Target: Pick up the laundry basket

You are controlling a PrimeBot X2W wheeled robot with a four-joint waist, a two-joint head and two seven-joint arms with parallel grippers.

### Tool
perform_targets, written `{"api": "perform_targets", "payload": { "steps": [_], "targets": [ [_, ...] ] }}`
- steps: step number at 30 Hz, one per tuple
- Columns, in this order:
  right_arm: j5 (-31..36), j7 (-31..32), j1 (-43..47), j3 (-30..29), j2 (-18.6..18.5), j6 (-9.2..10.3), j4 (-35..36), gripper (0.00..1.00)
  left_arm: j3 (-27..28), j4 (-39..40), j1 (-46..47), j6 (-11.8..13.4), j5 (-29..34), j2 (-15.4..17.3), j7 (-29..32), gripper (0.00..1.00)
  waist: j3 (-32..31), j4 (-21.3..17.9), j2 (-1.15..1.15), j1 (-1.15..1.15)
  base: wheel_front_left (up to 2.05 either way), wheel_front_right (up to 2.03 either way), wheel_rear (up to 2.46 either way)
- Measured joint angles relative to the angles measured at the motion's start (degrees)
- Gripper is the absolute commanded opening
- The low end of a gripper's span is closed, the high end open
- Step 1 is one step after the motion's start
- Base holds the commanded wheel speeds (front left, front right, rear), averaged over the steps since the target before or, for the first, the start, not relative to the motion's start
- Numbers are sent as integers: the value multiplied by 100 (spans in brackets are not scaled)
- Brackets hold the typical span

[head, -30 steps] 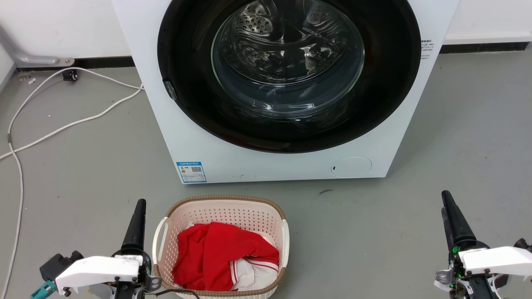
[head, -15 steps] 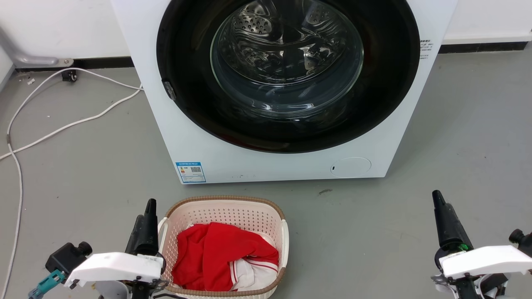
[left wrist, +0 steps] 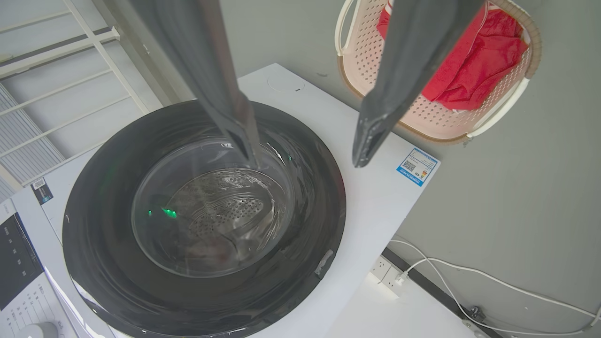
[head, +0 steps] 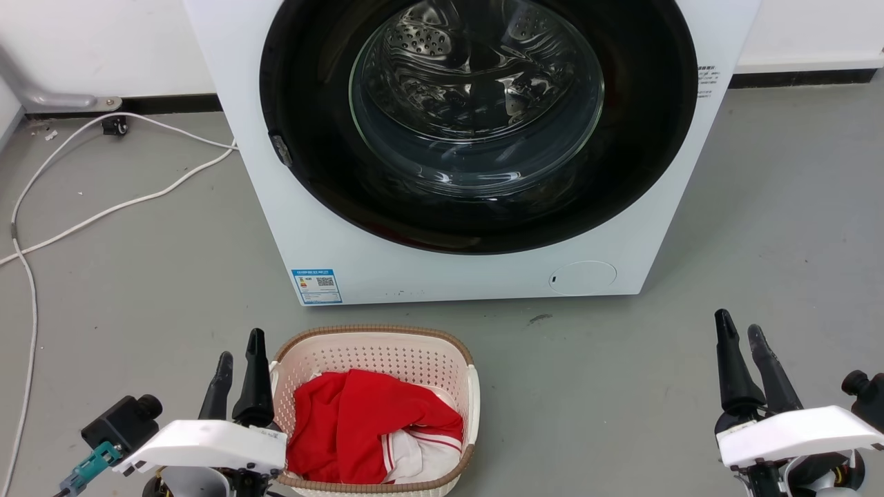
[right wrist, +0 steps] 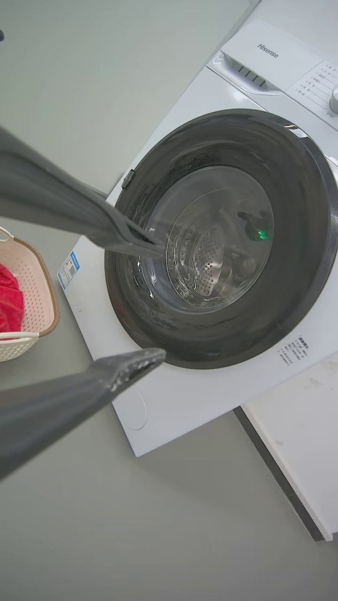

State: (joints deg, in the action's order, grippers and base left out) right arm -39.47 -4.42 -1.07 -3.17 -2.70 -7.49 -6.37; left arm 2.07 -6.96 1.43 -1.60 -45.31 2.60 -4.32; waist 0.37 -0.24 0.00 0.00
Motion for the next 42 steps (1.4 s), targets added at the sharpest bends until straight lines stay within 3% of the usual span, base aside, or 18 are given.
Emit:
{"api": "perform_targets", "payload": {
  "steps": [42],
  "targets": [
    [2892, -644, 231, 137, -2, 0, 432, 100, -181, 378, -215, 271, 2685, 12, -647, 100, -2, -22, 0, 0, 0, 0, 0]
  ]
}}
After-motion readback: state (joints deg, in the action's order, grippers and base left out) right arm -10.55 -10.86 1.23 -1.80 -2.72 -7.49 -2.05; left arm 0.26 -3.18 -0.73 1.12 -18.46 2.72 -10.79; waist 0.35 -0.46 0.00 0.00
